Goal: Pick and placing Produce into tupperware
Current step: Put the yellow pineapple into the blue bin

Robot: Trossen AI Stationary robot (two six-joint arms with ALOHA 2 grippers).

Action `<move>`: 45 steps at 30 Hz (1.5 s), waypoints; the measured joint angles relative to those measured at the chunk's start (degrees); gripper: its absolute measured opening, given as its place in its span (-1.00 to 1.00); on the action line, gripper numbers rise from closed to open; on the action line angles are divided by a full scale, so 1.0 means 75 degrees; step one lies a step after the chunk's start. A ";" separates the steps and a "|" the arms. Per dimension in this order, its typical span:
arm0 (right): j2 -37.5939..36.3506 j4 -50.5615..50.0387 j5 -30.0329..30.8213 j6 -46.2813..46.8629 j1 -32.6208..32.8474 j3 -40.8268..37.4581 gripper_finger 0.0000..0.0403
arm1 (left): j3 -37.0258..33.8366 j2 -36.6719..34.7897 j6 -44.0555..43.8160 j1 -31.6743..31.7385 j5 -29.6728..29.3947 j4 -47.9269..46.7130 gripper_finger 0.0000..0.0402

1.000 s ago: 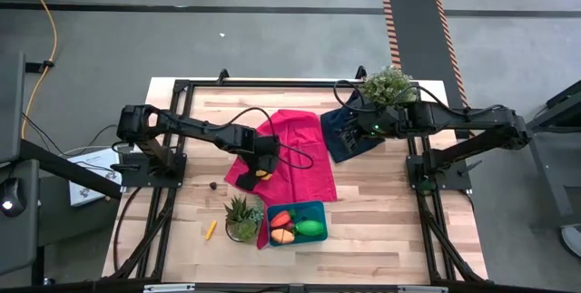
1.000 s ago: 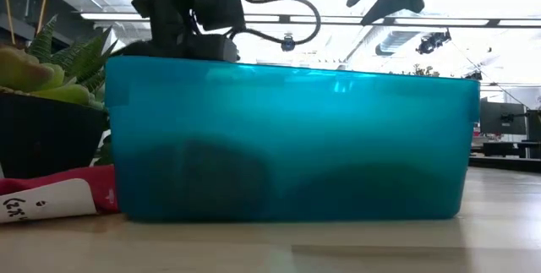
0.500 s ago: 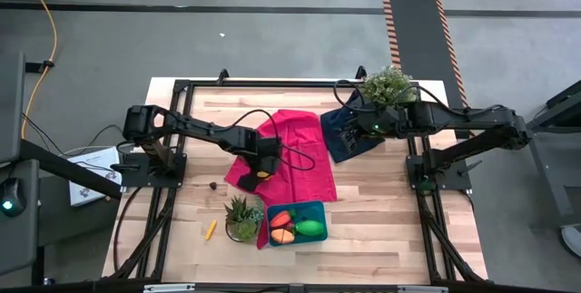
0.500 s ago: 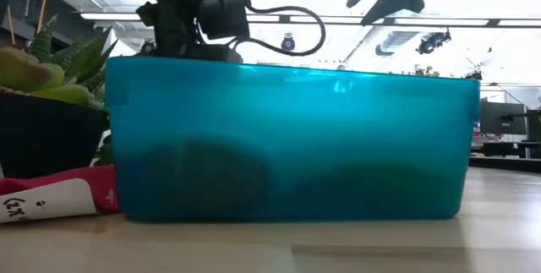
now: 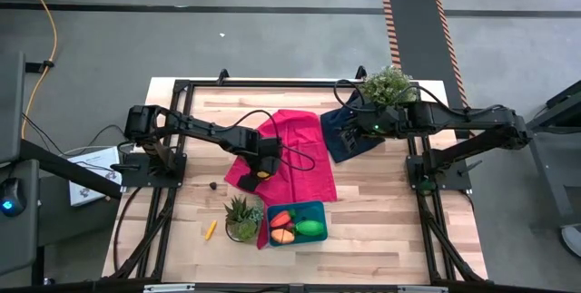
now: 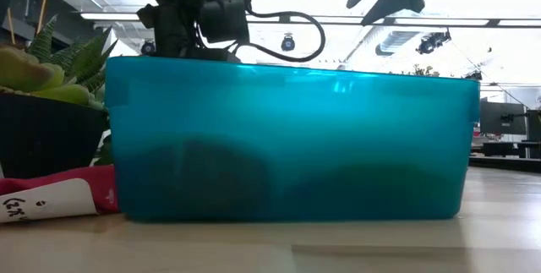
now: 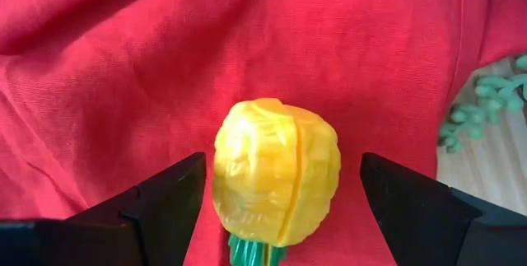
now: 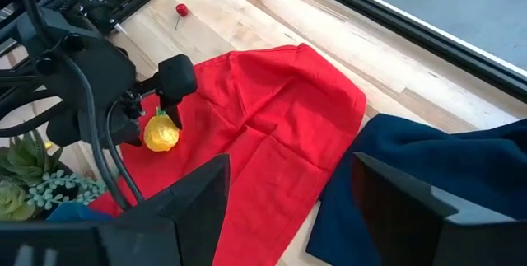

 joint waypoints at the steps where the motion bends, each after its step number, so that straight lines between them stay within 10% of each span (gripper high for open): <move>1: 0.0000 0.0000 0.0047 0.0003 0.0000 0.0000 0.21 | 0.0000 0.0000 0.0000 0.0000 -0.0027 0.0010 0.56; 45: 0.0000 -0.0003 0.0158 0.0000 0.0000 0.0000 0.21 | 0.0016 -0.0075 -0.0620 -0.0003 -0.0188 -0.0082 0.05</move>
